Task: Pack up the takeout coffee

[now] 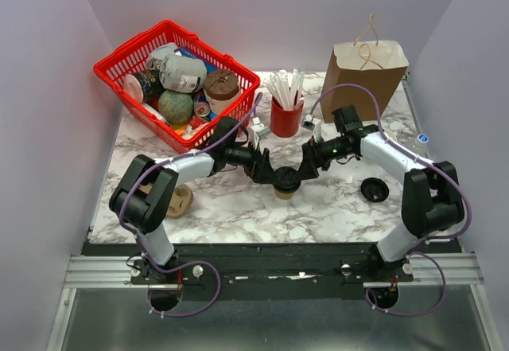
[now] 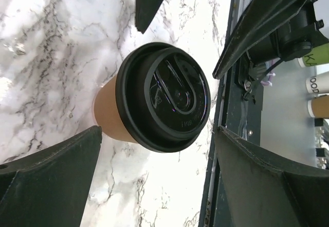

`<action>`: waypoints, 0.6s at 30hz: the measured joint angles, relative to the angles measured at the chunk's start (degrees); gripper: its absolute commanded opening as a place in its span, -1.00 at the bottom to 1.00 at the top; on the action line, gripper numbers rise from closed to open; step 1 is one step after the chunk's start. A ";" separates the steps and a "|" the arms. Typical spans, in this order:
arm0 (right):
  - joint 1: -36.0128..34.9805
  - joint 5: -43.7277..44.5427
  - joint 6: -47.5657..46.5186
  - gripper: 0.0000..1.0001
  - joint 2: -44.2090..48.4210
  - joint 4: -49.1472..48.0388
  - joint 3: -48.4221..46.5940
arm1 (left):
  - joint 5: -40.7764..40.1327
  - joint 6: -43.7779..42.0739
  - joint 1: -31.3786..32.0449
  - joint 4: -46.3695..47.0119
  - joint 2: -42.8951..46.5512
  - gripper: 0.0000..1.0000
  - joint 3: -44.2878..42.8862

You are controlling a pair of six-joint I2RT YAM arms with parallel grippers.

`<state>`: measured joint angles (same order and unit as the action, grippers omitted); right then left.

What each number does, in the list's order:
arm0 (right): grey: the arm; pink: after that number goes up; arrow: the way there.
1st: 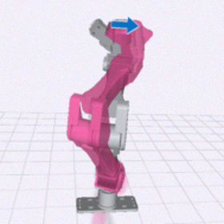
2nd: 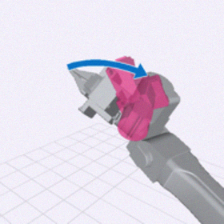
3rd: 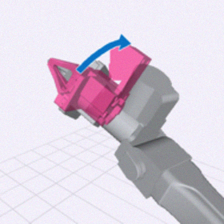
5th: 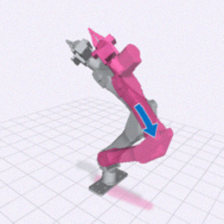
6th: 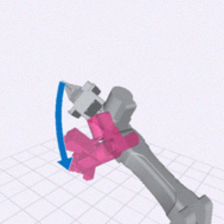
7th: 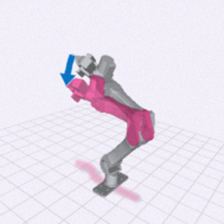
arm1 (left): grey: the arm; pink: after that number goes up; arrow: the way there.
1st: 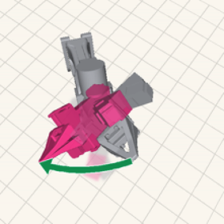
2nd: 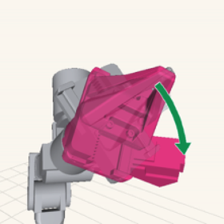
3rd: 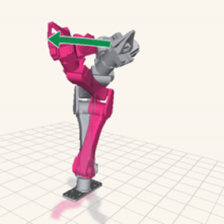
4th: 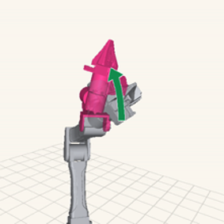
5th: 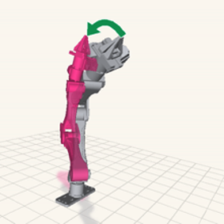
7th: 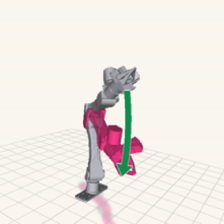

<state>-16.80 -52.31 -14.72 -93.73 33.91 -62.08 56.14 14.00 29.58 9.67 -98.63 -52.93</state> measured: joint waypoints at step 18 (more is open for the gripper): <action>-0.07 3.80 -21.00 0.70 6.32 1.25 3.28 | -4.13 8.50 -2.29 5.66 -1.90 0.79 -2.05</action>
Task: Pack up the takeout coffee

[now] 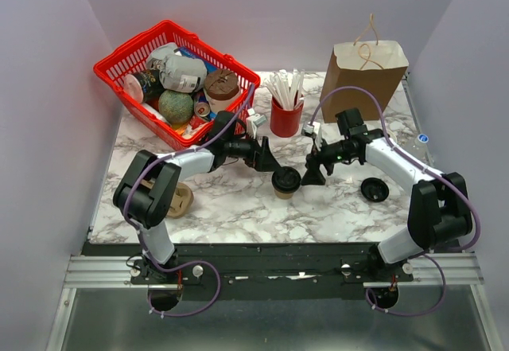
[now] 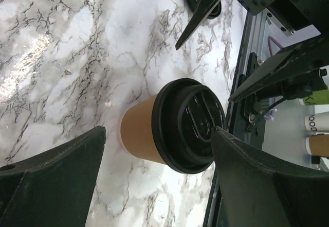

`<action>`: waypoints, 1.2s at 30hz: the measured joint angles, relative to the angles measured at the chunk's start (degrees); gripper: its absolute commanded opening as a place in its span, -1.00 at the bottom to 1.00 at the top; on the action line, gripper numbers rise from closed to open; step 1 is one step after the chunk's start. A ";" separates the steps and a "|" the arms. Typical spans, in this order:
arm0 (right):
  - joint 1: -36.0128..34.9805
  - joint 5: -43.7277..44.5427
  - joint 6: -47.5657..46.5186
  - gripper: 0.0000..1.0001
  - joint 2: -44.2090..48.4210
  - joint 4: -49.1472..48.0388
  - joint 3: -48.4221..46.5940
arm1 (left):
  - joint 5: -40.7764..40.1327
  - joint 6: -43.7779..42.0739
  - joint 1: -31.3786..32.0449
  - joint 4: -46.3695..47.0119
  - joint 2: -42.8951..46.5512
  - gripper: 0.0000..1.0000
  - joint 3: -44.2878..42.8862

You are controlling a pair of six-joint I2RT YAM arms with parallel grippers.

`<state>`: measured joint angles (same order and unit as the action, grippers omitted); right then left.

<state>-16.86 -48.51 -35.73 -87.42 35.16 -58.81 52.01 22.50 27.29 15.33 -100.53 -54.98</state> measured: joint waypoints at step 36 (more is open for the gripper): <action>-7.85 3.65 -5.51 0.65 0.48 -4.13 0.63 | -2.47 5.29 0.04 2.58 -1.62 0.28 1.42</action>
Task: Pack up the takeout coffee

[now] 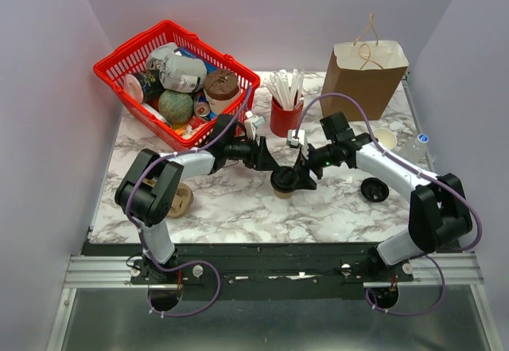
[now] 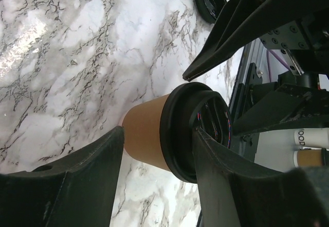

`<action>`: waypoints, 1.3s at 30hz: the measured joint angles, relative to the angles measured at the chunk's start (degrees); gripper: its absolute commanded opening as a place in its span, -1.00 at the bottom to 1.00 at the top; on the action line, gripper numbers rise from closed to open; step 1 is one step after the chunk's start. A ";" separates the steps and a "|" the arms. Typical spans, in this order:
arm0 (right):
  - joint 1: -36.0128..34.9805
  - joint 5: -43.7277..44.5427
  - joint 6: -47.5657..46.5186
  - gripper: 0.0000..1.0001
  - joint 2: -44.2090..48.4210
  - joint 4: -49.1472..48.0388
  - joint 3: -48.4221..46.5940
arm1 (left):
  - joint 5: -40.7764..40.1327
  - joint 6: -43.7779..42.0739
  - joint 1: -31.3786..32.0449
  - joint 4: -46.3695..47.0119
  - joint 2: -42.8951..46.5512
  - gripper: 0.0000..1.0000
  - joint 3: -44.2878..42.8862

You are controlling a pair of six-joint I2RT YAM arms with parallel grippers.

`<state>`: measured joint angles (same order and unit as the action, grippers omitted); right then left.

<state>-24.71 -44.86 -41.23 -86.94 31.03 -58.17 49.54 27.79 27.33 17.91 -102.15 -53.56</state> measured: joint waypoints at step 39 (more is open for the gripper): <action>-2.38 1.92 -2.99 0.63 1.33 -0.17 0.37 | -5.38 -6.93 -0.59 -6.93 3.63 0.36 0.76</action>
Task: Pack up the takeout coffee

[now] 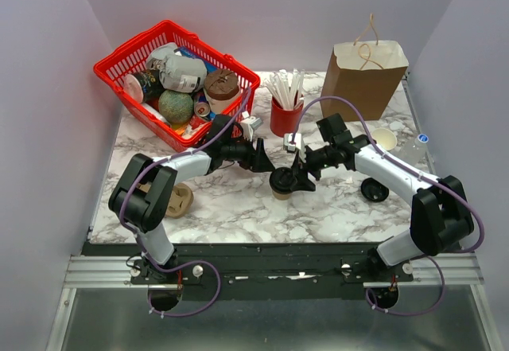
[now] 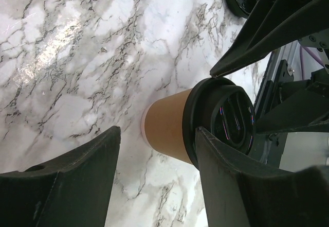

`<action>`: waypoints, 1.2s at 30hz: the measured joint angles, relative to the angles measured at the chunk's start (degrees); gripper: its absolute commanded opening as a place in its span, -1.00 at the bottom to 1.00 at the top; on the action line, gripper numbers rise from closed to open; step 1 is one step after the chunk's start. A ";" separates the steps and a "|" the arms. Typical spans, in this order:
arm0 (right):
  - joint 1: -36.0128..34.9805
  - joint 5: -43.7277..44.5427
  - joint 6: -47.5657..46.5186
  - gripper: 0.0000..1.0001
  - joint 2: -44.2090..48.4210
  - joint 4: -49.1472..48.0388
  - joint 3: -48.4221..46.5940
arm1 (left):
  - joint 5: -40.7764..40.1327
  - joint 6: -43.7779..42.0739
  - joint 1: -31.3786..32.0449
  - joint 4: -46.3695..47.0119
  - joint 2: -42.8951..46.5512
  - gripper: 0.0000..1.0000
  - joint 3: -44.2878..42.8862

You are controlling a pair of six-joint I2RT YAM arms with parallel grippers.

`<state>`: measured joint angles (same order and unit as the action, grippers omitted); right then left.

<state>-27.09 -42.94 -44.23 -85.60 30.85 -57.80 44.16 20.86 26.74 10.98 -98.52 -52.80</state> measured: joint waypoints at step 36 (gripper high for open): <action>-6.60 8.41 -1.11 0.52 5.95 -16.44 9.75 | 0.61 -0.09 0.35 6.69 -2.84 0.28 1.18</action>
<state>-33.69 -34.52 -45.34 -79.66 14.41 -48.05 44.77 20.78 27.09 17.67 -101.36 -51.62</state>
